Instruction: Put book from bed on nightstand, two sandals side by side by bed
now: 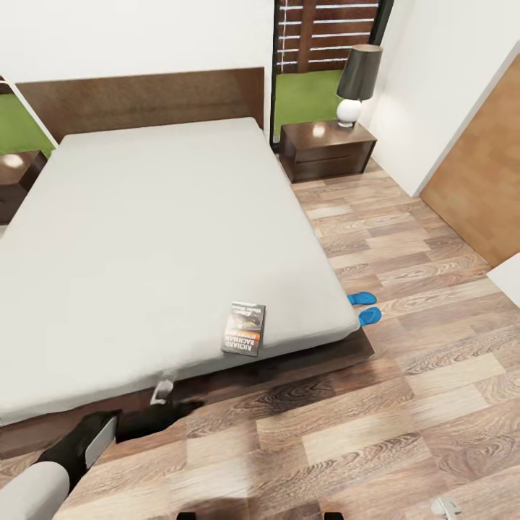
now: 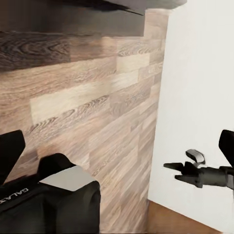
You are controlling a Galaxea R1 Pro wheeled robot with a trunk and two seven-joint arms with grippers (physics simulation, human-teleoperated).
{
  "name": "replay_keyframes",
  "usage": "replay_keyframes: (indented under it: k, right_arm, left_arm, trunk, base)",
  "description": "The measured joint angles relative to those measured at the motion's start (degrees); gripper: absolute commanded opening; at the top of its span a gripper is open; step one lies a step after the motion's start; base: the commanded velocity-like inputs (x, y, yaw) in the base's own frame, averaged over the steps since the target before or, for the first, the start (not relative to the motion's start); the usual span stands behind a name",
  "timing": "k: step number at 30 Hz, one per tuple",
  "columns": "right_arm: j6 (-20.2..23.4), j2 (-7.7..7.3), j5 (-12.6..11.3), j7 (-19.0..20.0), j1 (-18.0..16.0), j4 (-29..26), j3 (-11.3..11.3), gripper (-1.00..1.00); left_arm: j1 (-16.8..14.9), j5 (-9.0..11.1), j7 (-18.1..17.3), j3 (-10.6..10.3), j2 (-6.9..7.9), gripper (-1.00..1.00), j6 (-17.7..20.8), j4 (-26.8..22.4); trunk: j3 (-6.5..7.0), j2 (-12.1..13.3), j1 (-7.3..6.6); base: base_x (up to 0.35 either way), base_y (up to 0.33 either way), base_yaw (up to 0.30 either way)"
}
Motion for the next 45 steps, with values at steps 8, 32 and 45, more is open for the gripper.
replay_keyframes:
  k: [8,32,45]
  right_arm:
    - [0.6,0.08,0.1,-0.2,0.0,-5.5,-0.6,1.0]
    - [1.0,26.25,-14.8,-28.3,-0.6,-26.2,-1.9,1.0]
    - [15.6,26.84,-40.7,-27.7,-0.7,-36.3,-1.4,1.0]
  left_arm:
    - [2.0,-3.9,-7.8,0.3,1.16,1.0,-20.8,18.5]
    - [2.1,-1.4,-2.3,0.7,1.9,1.0,-22.1,19.9]
    - [2.1,2.3,-2.6,0.7,1.95,1.0,-22.1,20.2]
  trunk:
    - [1.44,3.2,-1.76]
    - [3.07,6.8,-3.74]
    - [3.07,6.8,-3.74]
  base:
    - [0.0,0.0,0.0]
    - [0.0,0.0,0.0]
    - [0.0,0.0,0.0]
